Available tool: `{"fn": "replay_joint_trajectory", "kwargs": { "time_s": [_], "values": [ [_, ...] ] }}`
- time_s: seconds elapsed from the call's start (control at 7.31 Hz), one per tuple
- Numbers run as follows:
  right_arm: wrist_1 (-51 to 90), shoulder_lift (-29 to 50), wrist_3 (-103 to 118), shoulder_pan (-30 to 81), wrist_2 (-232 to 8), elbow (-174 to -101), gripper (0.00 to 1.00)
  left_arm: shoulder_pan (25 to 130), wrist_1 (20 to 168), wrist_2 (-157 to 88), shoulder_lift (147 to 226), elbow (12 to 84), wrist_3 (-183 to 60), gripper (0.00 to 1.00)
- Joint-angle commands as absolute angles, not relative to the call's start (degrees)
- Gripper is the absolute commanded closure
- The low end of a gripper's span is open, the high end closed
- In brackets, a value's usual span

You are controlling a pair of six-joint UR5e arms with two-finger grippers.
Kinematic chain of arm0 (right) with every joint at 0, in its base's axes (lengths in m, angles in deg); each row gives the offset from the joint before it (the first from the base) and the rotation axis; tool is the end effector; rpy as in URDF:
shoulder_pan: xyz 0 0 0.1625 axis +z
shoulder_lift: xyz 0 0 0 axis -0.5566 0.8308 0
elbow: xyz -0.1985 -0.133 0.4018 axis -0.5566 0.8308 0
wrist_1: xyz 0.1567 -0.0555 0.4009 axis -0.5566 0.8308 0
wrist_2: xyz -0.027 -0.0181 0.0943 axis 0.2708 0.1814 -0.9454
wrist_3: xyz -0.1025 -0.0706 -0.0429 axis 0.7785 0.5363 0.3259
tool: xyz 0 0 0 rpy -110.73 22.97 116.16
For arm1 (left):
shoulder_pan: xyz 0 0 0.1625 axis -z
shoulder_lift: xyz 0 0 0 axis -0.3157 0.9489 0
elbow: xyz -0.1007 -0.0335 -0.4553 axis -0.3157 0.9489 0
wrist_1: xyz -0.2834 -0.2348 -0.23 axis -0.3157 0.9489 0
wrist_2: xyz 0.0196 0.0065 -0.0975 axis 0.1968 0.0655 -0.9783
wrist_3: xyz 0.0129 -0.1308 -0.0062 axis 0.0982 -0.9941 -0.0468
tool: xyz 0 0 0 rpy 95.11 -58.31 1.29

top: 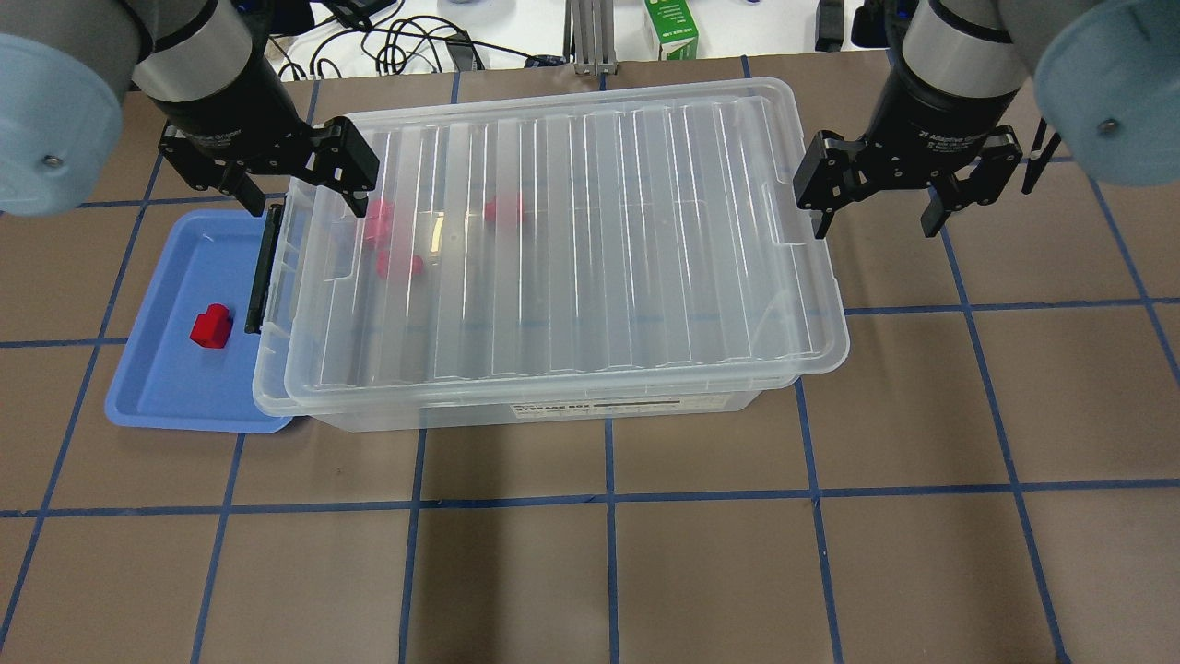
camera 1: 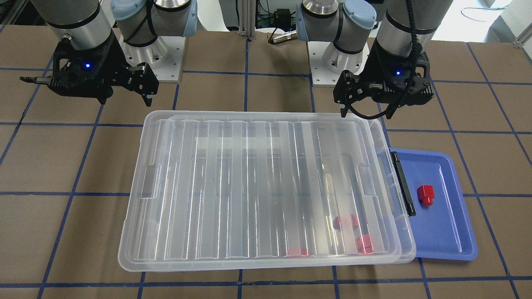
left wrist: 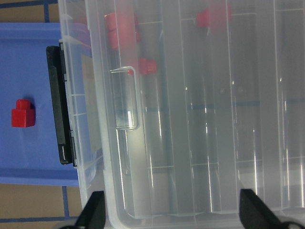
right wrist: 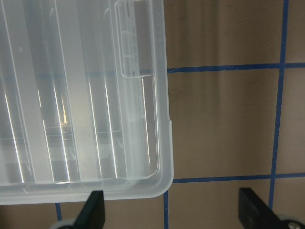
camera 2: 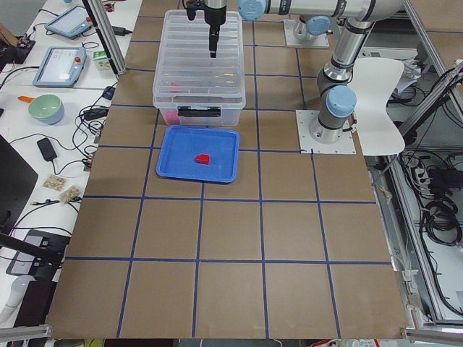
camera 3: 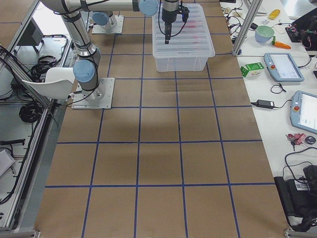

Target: Place red block in blue tray from box

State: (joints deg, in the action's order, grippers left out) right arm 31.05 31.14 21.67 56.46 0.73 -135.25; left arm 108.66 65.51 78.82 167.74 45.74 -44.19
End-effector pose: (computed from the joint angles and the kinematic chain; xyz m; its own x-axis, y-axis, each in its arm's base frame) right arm 0.1357 -0.5040 0.4934 -0.9993 0.0381 0.0021 0.0382 0.9986 0.0363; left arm -0.1314 -0.5258 0.5064 -0.9983 0.0472 -0.0346 0.0490 0.9975 -0.0505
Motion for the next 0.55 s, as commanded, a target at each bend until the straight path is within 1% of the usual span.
{"fn": "replay_joint_trajectory", "kwargs": {
  "time_s": [0.0,0.41],
  "values": [
    [31.2,31.3,21.7,56.2,0.8,-135.4,0.00,108.7,65.7,79.2,167.8,45.8,-44.2,0.00],
    [31.3,31.7,21.7,56.2,0.8,-135.4,0.00,108.7,65.6,79.1,167.8,45.9,-44.2,0.00]
  ]
}}
